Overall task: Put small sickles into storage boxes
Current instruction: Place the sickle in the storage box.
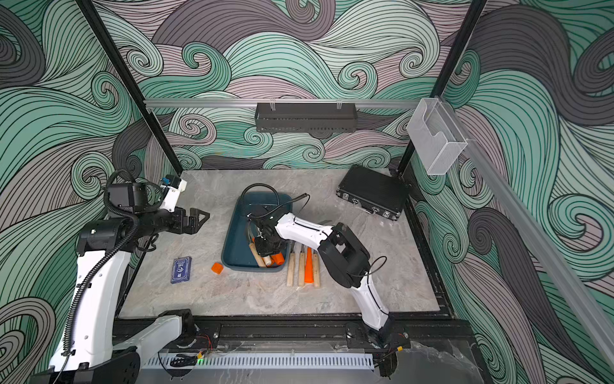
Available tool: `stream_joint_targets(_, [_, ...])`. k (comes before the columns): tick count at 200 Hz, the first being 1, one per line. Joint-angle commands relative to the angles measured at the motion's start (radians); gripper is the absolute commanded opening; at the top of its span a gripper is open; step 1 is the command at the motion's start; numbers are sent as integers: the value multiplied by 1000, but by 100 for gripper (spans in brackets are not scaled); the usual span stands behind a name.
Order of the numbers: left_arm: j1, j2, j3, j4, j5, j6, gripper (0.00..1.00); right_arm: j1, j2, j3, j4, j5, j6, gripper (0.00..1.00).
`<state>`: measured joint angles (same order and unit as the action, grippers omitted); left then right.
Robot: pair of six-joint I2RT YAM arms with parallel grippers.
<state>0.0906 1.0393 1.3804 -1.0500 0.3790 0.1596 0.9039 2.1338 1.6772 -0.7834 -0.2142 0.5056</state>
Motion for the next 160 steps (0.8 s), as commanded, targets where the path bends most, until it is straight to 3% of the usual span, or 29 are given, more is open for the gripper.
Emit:
stream_joint_targets(1, [10, -1, 39, -30, 22, 15, 99, -5, 7, 30, -15, 7, -9, 20])
stream_joint_targets(73, [9, 1, 49, -28, 26, 13, 99, -5, -9, 38, -21, 13, -23, 39])
stream_joint_targets(160, [9, 10, 72, -25, 15, 21, 99, -5, -106, 32, -19, 57, -36, 41])
